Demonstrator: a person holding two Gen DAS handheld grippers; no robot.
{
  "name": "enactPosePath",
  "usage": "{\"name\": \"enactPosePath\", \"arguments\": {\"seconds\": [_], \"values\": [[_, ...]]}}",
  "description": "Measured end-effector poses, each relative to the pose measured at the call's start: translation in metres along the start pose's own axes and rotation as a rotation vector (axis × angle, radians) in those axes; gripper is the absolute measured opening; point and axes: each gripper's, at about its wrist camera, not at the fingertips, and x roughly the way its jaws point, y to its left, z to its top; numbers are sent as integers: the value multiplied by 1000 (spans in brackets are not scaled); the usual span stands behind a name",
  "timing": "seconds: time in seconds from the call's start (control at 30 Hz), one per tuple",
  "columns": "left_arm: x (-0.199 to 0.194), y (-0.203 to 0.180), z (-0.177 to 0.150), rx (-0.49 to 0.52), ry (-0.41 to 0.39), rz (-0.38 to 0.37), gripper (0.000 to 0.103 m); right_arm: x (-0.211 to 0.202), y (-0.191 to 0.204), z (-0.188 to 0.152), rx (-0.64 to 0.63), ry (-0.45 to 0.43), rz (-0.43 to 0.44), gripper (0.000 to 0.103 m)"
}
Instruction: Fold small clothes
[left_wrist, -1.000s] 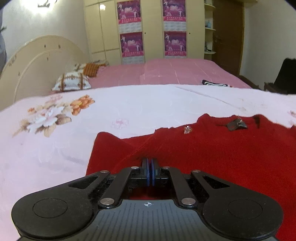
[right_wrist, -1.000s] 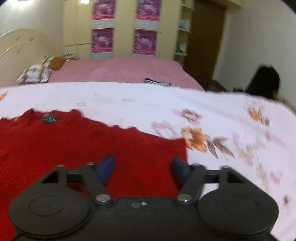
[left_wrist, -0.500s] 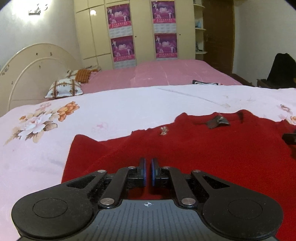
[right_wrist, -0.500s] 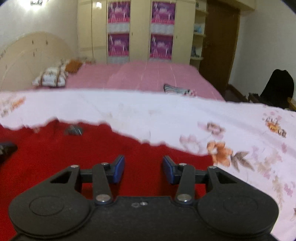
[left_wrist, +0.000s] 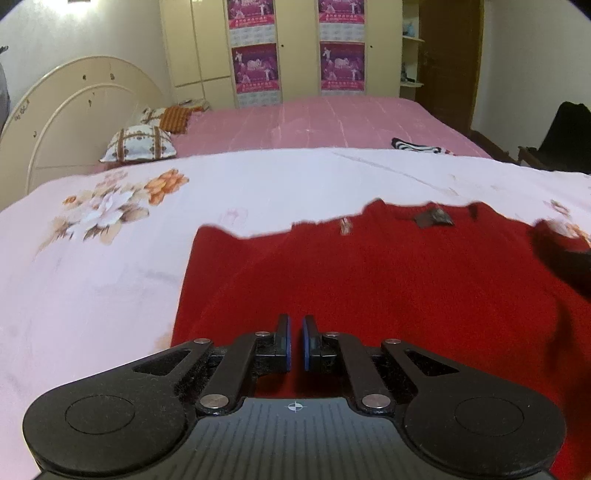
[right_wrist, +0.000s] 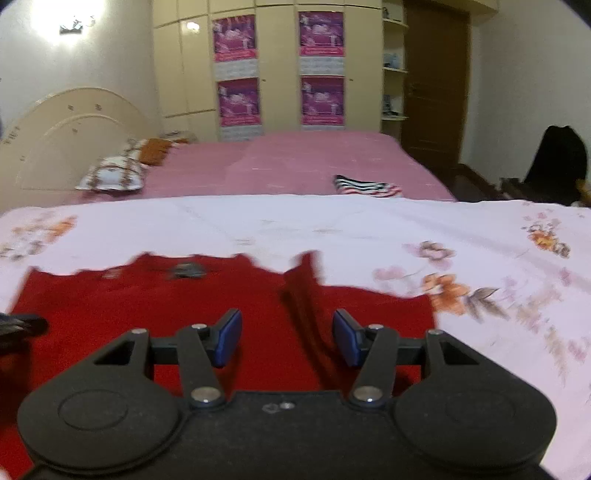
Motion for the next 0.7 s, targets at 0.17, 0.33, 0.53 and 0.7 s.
{"name": "enactPosePath", "arguments": {"seconds": [0.17,0.33,0.53,0.7], "values": [[-26,3,-19,28,-26,4,7,-22,34,-23,-28,32,43,54],[-50,3,-28,47,-44,-10,101,-30,41,-39,-47,83,-47,55],[-66,8,-42,33,-47,-52,103,-46,28,-41,2,70,-85,56],[-69,15,-54,-2,-9,-60,103,-53,37,-50,-17,69,-68,63]]}}
